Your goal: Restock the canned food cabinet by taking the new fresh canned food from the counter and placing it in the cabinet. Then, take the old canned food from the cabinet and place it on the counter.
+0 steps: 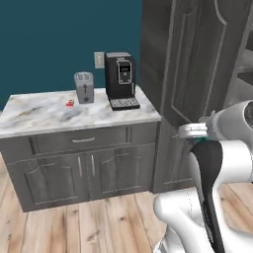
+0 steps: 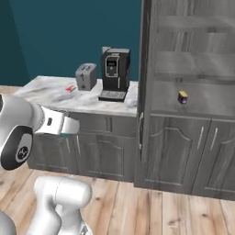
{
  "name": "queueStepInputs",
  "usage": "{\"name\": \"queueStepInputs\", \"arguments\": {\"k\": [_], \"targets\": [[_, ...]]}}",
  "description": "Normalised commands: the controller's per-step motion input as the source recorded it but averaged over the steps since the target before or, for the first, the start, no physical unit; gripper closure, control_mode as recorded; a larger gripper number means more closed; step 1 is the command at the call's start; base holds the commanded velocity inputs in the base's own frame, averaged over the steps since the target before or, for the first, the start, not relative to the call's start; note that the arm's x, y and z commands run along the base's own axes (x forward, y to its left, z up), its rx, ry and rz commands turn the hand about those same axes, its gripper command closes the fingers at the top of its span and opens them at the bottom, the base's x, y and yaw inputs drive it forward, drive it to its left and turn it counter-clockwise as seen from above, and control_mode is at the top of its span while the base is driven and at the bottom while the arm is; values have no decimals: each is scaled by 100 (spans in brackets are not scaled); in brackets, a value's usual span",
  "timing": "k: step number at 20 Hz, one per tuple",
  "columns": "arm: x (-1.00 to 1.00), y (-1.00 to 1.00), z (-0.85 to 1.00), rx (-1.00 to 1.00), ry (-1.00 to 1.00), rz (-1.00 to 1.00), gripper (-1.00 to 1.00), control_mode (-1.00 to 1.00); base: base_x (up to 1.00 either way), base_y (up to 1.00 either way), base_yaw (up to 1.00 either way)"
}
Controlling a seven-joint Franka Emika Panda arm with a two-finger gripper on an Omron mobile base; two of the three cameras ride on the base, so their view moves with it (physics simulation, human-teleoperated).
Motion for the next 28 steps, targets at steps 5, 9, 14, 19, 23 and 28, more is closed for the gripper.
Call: {"name": "queueStepInputs", "arguments": {"k": [5,9,14,19,23,28], "targets": [[0,0,0,0,0,0,100,100,-12,-100,0],[0,0,0,0,0,0,100,100,46,-100,0],[0,0,0,0,0,0,100,100,68,-90,0],[0,0,0,0,0,0,100,100,81,-33,0],[0,0,0,0,0,0,100,100,64,-21,0],[0,0,0,0,0,0,100,100,33,-51,0]]}}
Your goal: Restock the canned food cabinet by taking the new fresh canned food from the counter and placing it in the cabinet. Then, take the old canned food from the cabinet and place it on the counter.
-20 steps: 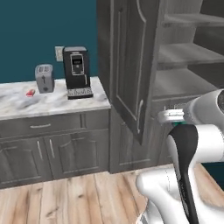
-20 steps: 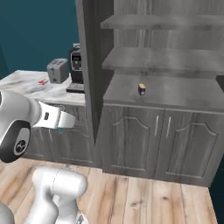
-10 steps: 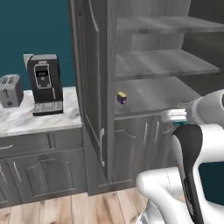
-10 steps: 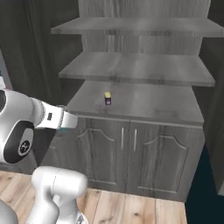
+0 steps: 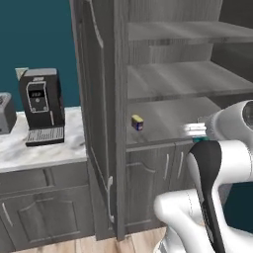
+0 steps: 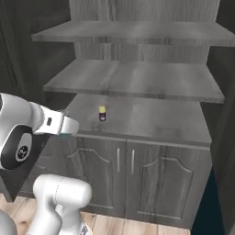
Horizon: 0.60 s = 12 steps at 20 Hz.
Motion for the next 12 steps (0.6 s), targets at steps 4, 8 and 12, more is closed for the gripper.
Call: {"name": "queueStepInputs", "arguments": {"k": [4,8,12], "targets": [[0,0,0,0,0,0,100,100,9,-70,0],[0,0,0,0,0,0,100,100,28,-35,0],[0,0,0,0,0,0,100,100,48,-3,0]]}}
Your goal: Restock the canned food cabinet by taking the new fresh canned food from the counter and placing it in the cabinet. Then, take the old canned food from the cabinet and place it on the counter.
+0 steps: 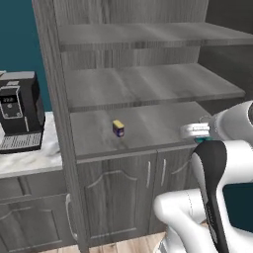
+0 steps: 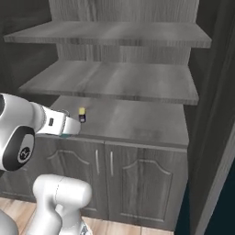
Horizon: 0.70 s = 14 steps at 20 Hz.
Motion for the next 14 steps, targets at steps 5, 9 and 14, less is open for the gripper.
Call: {"name": "queueStepInputs", "arguments": {"k": [5,9,14], "targets": [[0,0,0,0,0,0,100,100,39,-4,1],[0,0,0,0,0,0,100,100,30,-6,3],[0,0,0,0,0,0,100,100,37,-4,3]]}}
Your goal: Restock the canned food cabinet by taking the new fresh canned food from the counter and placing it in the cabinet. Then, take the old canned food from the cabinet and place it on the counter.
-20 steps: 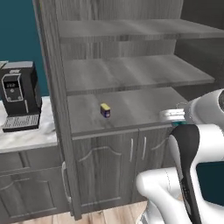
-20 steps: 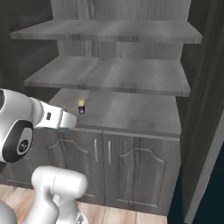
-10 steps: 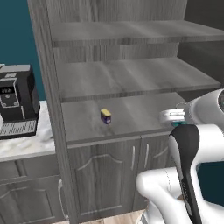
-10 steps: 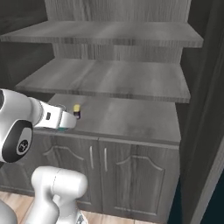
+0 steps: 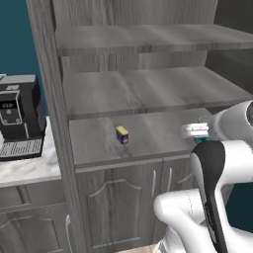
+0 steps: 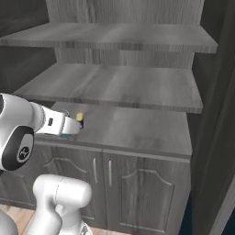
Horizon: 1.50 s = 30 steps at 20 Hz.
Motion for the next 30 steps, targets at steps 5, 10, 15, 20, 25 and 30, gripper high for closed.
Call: {"name": "queueStepInputs", "arguments": {"k": [5,10,15,20,25,30], "targets": [[0,0,0,0,0,0,100,100,37,-5,3],[2,-3,-5,0,0,1,100,-100,15,-5,3],[17,-21,-44,-5,0,7,100,-100,0,0,0],[46,-1,-42,-11,0,14,100,-100,0,0,0],[38,0,-59,-5,0,17,100,-100,0,0,0],[22,0,-47,1,0,14,100,-100,0,0,0]]}}
